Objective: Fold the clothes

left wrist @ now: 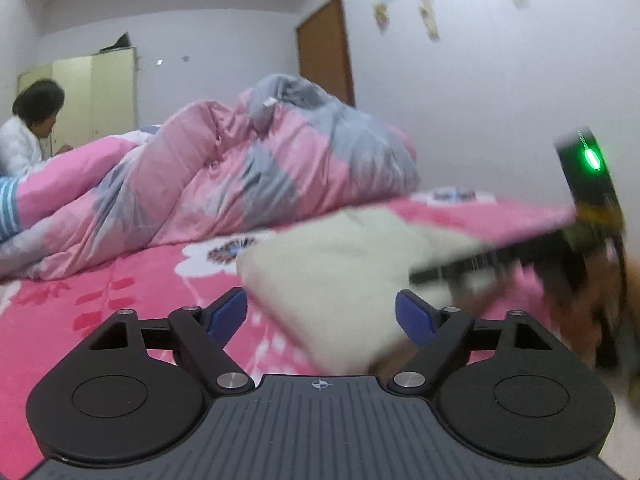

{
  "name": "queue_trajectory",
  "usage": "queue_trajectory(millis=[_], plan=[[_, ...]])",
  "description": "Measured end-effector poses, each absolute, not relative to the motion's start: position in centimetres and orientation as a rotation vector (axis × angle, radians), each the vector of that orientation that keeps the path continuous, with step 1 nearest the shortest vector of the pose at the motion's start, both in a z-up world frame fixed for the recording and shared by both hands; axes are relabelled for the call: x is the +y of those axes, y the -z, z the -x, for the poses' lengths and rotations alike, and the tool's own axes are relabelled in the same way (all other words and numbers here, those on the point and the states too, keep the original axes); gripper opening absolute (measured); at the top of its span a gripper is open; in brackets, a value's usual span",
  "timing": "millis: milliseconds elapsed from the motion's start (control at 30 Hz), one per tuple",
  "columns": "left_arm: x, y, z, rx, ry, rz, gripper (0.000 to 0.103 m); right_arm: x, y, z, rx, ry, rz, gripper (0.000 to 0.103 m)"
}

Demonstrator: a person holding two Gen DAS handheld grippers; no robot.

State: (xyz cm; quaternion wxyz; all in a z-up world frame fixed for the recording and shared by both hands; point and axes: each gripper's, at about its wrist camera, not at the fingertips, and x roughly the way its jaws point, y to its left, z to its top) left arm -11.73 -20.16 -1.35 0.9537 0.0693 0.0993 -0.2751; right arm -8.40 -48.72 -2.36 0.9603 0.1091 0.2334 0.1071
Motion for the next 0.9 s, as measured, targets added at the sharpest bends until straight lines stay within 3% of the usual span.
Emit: queue_trajectory(millis=[133,200,533,633,800,900], plan=[[-22.9,1.8,9.9,0.22,0.61,-0.169,0.06,-48.8,2.2,8.3,0.479,-0.222,-0.224,0.035],[-24.0,3.3,9.1,0.279,0.62,-0.204,0.058,-49.0,2.1,8.3,0.481,-0.23,-0.226,0.035],[-23.9,5.4,9.3,0.257,0.618,-0.185,0.058,-48.8,1.1,8.1,0.5,-0.22,-0.216,0.035],[-23.9,5.4,9.1,0.264,0.615,-0.168,0.059,-49.0,-0.4,8.4,0.42,-0.184,-0.16,0.035],[-24.1,5.0,9.0,0.284,0.616,-0.162,0.06,-49.8,2.5,7.2,0.467,-0.168,-0.157,0.033],[-23.8,3.8,8.5,0.331,0.621,-0.155,0.069,-49.7,2.5,7.2,0.467,-0.163,-0.159,0.033]])
